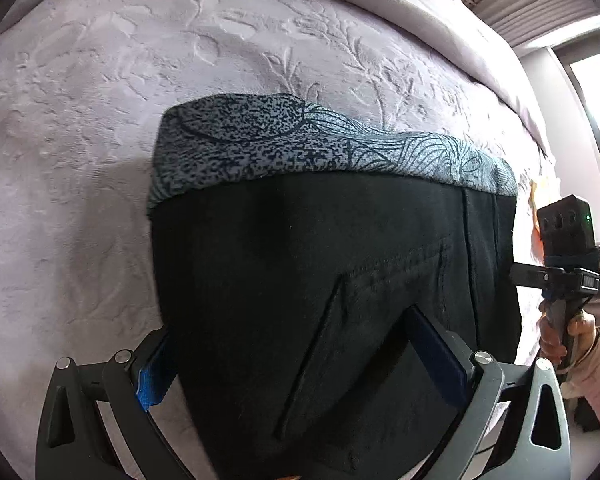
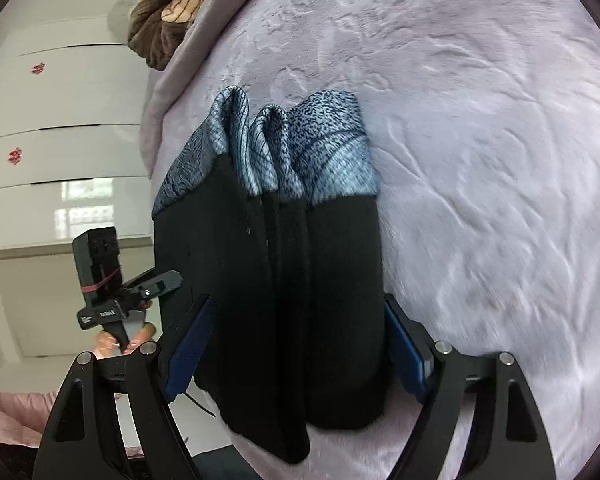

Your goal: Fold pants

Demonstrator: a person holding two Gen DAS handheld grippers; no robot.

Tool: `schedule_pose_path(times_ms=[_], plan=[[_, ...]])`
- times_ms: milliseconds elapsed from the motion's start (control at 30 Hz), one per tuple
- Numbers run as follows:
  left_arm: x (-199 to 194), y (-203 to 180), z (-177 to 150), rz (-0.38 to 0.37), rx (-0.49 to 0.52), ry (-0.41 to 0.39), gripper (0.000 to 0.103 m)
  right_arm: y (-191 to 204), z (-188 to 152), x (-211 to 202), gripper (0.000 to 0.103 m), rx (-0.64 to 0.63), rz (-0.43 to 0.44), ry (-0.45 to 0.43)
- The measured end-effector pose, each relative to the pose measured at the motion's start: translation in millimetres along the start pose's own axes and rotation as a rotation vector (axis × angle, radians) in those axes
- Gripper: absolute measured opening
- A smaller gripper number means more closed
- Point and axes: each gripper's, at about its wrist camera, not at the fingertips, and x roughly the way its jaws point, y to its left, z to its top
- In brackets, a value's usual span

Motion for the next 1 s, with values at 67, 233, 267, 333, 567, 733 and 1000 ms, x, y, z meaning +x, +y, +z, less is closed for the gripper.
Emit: schedule_pose_path(times_ms=[67,233,267,333,567,733,1000], plan=[[2.8,-0.5,1.3,-0.008,-0.014,0.004,0.103,-2.7,3.5,4.2,0.084,0.008,0.010,0.013],[-10.2,-9.7,-9.7,-0.005,0.015,-0.049,0.083,1.4,7.6,9.7,0.072,0.031,-0.033,0.033],[-13.4,-14.5,-10.8,-0.002,0.031,-0.060,0.078,5.3,6.1,9.7,0.069,0.037,-0.029,0.027],[-24.8,-20.3,-15.8,-0.001,0.052,-0.077,0.066,10.2,1.2,4.6,0.059,0.053,-0.009,0.010],[-56.9,-23.8,-34.7,-0.018,0.046,-0.080,0.059,25.9,-19.2,-17.1,0.048,0.116,0.098,-0.032],[-80.0,-18.0,-58.9,-0.015,0.026,-0.061,0.059,45.9,-40.3,-12.1,0.047,0.121,0.112,0.012],[-58.5,0.4,-83.0,0.087,-0.046,-0.017,0.071,54.5,-74.2,8.5,0.048,0.147,0.065,0.016]])
